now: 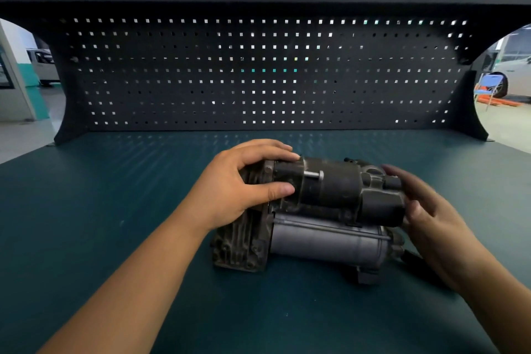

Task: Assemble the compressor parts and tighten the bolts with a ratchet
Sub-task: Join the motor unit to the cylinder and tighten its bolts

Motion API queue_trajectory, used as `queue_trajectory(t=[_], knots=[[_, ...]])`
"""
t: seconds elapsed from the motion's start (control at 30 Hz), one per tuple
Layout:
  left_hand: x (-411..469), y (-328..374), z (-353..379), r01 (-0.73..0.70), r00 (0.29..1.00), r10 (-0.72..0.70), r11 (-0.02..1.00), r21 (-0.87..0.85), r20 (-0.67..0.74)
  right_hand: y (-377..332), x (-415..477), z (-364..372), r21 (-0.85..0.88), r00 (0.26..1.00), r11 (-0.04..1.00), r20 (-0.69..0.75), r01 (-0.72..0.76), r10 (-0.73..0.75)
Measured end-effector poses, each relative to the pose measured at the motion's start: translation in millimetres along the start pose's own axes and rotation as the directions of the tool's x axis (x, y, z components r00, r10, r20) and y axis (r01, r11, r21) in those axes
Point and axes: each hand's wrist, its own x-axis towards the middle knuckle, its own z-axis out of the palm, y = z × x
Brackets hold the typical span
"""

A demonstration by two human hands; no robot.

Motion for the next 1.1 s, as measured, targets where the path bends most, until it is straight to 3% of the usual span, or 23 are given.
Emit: queue_trajectory(t=[0.1, 0.17, 0.23, 0.27, 0.33, 0.53, 0.7, 0.9, 1.1], knots=[[0, 0, 0, 0.000, 1.000, 0.000, 1.000, -0.007, -0.006, -19, 3, 7, -0.372, 0.921, 0.898, -0.210, 0.235, -0.328], [0, 0, 0, 0.005, 1.000, -0.005, 1.000, -0.014, -0.004, -37, 7, 26, -0.604, 0.862, 0.705, -0.059, 0.372, -0.504], [-1, 0, 0, 0.006, 1.000, -0.007, 1.000, -0.028, -0.006, -49, 10, 49, -0.725, 0.822, 0.496, 0.169, 0.477, -0.544], [-1, 1, 0, 0.004, 1.000, -0.004, 0.999, -0.034, -0.007, -52, 11, 58, -0.746, 0.822, 0.453, 0.219, 0.489, -0.526], [-1, 1, 0, 0.001, 1.000, -0.001, 0.999, -0.041, -0.008, -56, 14, 69, -0.764, 0.832, 0.431, 0.241, 0.480, -0.500], [-2, 2, 0, 0.016, 1.000, -0.016, 0.999, -0.048, -0.004, -52, 20, 75, -0.760, 0.879, 0.506, 0.179, 0.408, -0.441], [-2, 2, 0, 0.018, 1.000, -0.018, 0.999, -0.030, -0.005, -47, 23, 77, -0.764, 0.860, 0.488, 0.167, 0.423, -0.483], [-2, 3, 0, 0.012, 1.000, -0.012, 0.999, -0.034, -0.006, -40, 23, 80, -0.802, 0.811, 0.406, 0.158, 0.438, -0.563], [-2, 3, 0, 0.015, 1.000, -0.015, 0.999, -0.048, -0.004, -38, 19, 75, -0.847, 0.811, 0.321, 0.196, 0.423, -0.552]])
